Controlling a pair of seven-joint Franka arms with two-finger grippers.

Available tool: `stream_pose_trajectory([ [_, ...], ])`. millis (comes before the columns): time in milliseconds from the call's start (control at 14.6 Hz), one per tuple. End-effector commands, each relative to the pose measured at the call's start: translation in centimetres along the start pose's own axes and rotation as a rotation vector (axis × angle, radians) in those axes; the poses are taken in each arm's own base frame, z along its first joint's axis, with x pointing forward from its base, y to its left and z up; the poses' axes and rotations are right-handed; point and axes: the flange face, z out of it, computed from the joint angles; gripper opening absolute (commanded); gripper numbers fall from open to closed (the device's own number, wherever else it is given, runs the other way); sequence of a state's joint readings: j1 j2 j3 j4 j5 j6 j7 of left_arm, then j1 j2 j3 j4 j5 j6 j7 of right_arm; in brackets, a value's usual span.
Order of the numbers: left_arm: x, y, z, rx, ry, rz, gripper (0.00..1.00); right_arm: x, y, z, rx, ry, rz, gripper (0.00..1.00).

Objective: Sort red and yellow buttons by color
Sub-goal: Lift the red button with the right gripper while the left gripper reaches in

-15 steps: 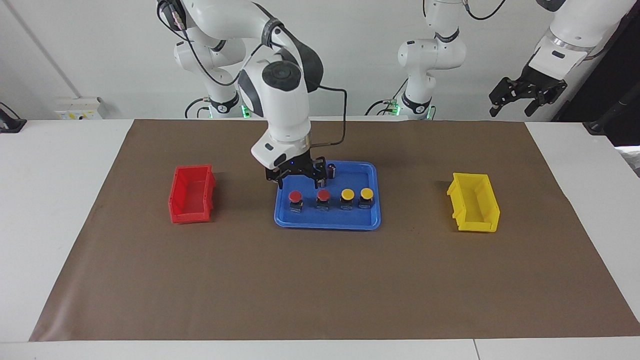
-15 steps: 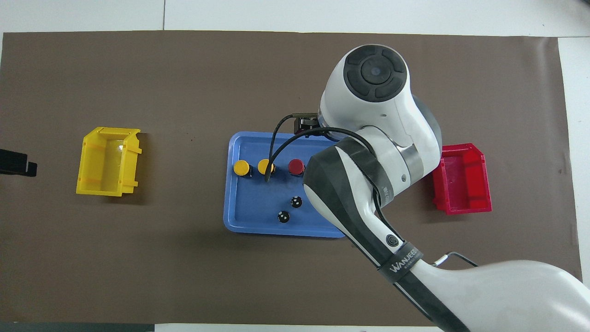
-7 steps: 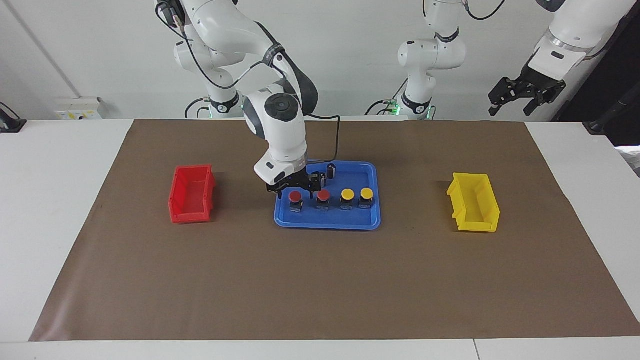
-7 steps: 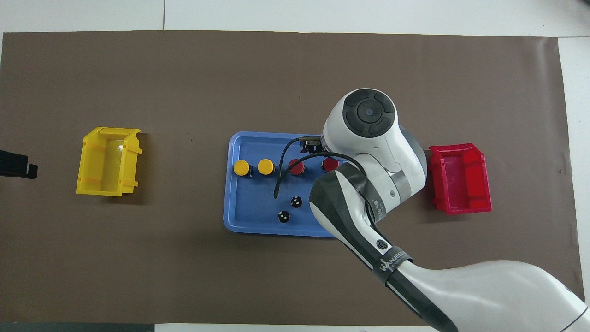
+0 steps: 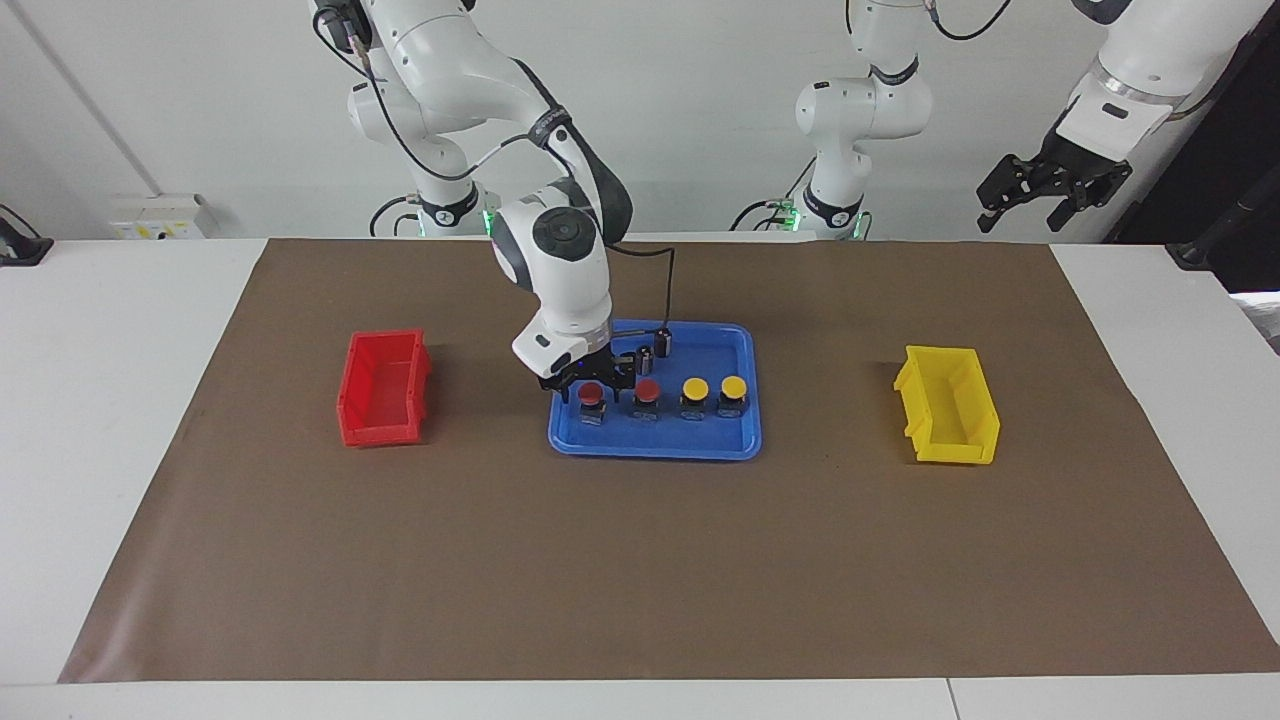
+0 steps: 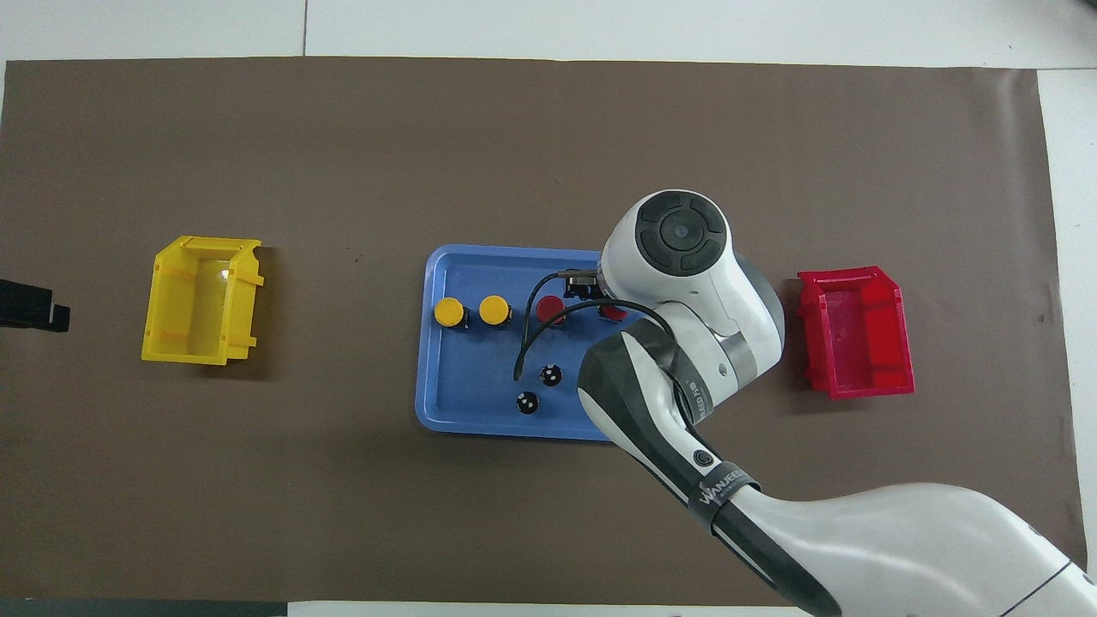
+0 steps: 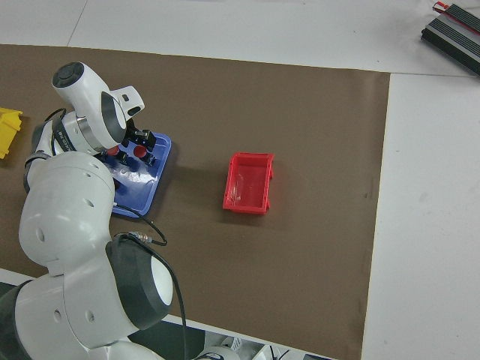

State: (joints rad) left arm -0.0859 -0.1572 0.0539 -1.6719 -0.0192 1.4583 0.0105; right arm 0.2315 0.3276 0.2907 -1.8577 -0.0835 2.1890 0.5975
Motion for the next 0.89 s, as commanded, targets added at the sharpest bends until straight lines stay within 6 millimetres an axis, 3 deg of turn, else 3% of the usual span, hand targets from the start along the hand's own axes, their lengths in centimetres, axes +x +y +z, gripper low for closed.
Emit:
stream_pose_trajectory([
  [0, -1.0, -0.3, 0.2, 0.019, -0.004, -0.003, 1.00, -0.8, 0.4, 0.0, 0.006, 0.008, 0.014, 0.71],
  [206, -0.8, -0.2, 0.9, 0.019, 0.022, -0.004, 1.00, -0.9, 0.5, 0.0, 0.004, 0.006, 0.013, 0.61],
  [480, 0.2, 1.2, 2.9, 0.021, 0.045, 0.008, 1.00, -0.8, 0.5, 0.0, 0.006, 0.004, 0.014, 0.35],
  [617, 0.9, 5.3, 5.1, 0.017, 0.074, -0.024, 1.00, -0.3, 0.3, -1.0, 0.012, 0.002, 0.022, 0.19],
  [823, 0.5, 14.5, 9.9, -0.014, 0.140, -0.112, 1.00, 1.6, 1.8, -7.0, 0.005, 0.000, 0.048, 0.19],
])
